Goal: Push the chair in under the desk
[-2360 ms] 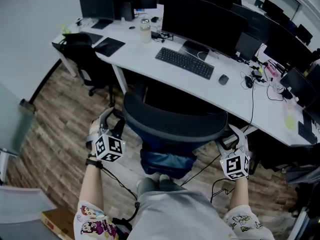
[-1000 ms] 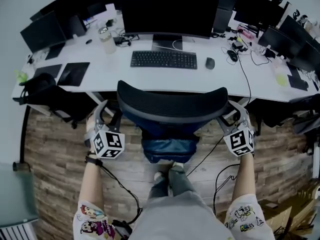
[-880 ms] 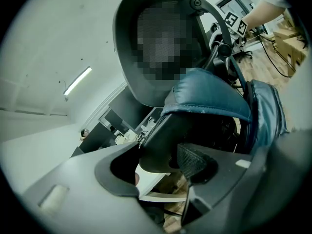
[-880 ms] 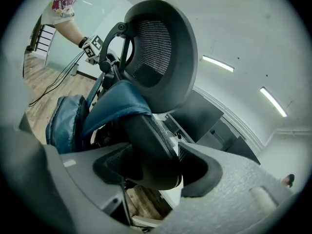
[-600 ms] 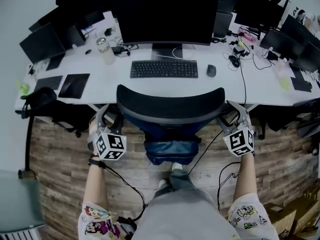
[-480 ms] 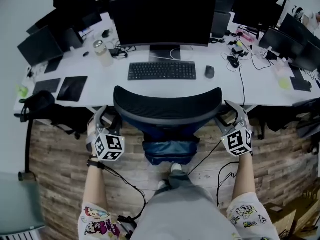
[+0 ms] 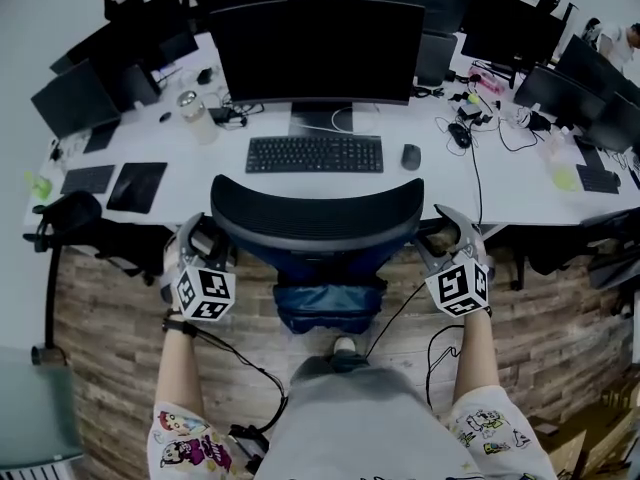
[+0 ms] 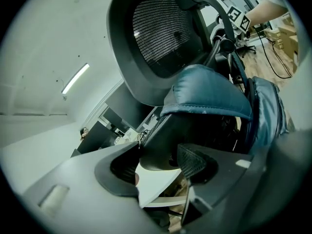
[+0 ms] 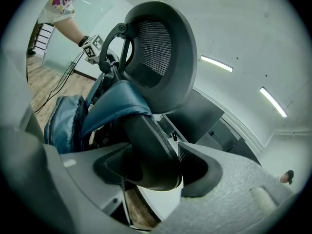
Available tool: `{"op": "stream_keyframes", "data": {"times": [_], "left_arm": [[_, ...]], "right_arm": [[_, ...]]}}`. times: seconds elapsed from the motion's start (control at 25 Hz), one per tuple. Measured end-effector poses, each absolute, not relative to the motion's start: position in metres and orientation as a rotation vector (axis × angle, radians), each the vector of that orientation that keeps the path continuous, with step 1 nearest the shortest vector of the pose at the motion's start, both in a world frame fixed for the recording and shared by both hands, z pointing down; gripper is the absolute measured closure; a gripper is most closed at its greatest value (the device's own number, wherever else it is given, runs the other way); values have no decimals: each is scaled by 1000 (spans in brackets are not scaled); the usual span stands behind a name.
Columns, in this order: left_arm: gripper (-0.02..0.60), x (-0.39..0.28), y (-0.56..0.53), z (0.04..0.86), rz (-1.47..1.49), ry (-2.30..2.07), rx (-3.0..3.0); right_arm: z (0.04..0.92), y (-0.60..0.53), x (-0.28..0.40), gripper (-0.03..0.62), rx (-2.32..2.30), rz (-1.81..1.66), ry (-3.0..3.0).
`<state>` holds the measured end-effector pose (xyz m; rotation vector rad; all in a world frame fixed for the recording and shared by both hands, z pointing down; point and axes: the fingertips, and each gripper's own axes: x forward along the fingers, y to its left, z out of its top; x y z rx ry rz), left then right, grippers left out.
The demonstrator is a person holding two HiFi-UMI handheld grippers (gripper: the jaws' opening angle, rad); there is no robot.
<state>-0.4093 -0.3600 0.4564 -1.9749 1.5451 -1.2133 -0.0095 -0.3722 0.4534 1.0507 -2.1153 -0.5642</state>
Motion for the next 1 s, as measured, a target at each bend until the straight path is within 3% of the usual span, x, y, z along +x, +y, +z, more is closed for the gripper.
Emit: {"op": "stream_keyframes", "data": {"times": [1.0], "left_arm": [[327,-404,-360,458,-1187,1546,-1979]], "right_arm": [[455,-377,-4,310,1056,-543,-2105]]}}
